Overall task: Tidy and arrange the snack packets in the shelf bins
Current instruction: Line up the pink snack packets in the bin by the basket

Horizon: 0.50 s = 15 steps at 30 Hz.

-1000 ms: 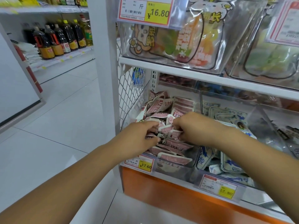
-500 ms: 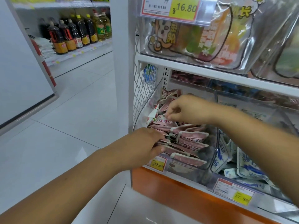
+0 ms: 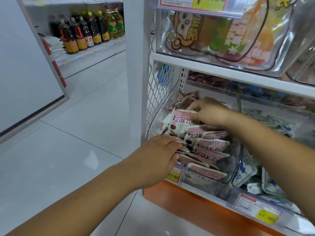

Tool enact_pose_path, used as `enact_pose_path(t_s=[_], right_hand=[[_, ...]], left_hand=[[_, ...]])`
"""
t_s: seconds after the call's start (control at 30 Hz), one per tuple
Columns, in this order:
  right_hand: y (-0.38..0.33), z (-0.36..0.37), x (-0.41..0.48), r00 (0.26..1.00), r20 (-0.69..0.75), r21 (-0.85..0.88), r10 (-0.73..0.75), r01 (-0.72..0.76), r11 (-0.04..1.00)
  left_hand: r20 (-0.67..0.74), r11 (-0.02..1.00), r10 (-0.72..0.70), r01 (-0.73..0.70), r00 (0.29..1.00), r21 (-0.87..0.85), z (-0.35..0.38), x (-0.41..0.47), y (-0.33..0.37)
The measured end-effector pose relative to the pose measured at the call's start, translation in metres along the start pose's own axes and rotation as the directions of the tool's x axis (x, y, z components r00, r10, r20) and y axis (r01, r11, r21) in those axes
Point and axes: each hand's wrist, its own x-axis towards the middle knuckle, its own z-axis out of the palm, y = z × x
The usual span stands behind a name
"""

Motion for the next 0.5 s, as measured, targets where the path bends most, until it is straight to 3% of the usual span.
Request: enact_pose_path(t_s=[0.1, 0.17, 0.23, 0.43, 0.5], right_hand=[[0.004, 0.007, -0.002, 0.999, 0.001, -0.001, -0.038, 0.038, 0.999], [0.002, 0.01, -0.008, 0.992, 0.114, 0.054, -0.049, 0.043, 0.998], [-0.001, 0.012, -0.013, 0.972, 0.222, -0.035, -0.079, 0.089, 0.995], [-0.003, -0.007, -0.024, 0.905, 0.405, -0.043, -0.131, 0.162, 0.986], [-0.001, -0.01, -0.024, 0.891, 0.438, -0.072, -0.123, 0.171, 0.983]], left_hand=[[-0.001, 0.996, -0.039, 0.039, 0.999, -0.077, -0.003, 0.002, -0.001], [0.0, 0.994, -0.048, 0.048, 0.999, -0.1, -0.005, 0.003, -0.001], [0.001, 0.992, -0.058, 0.057, 0.998, -0.116, -0.006, 0.003, 0.0], [-0.099, 0.986, -0.079, 0.063, 0.992, -0.157, -0.001, 0.0, -0.001], [-0.07, 0.99, -0.082, 0.074, 0.994, -0.118, 0.002, 0.001, 0.001]])
